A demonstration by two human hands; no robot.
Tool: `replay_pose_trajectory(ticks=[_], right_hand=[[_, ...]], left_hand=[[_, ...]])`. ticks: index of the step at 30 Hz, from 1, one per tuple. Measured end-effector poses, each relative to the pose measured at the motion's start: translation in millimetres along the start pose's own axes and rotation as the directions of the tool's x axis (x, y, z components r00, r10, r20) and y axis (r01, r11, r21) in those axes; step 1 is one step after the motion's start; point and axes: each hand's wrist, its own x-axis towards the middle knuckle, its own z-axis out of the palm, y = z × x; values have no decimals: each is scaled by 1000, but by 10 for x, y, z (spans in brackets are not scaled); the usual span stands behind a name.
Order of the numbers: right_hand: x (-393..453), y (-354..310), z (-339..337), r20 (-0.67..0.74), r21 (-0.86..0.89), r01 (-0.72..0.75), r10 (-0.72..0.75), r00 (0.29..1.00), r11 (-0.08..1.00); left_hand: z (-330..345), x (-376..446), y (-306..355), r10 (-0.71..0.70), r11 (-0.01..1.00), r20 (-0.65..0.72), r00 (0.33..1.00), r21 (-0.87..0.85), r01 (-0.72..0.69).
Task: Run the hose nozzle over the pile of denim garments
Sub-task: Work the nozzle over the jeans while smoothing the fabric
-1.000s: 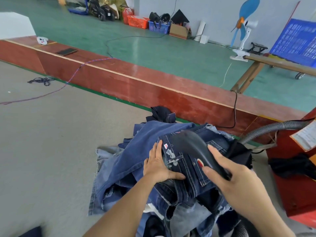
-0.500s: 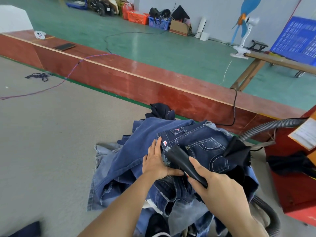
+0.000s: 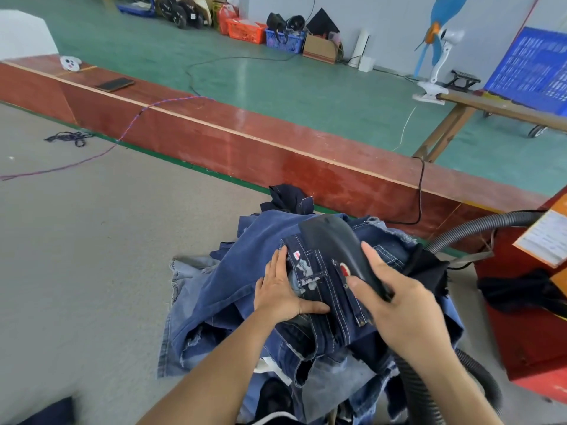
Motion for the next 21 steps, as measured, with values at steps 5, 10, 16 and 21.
replay_pose_trajectory(ticks=[5, 10, 16, 21], right_hand=[[-143, 115, -274, 108, -140, 10, 5, 994, 990], [-237, 205, -332, 204, -306, 61, 3, 979, 950], [-235, 237, -107, 200, -485, 144, -51, 979, 863], [-157, 226, -13, 198, -436, 143, -60, 978, 889]], left_hand=[[95, -128, -18, 77, 997, -145, 986, 12, -76], [114, -136, -41, 129, 991, -120, 984, 43, -125], [-47, -31, -55, 120, 981, 115, 986, 136, -136], [-67, 21, -26, 96, 980, 124, 988, 160, -116]])
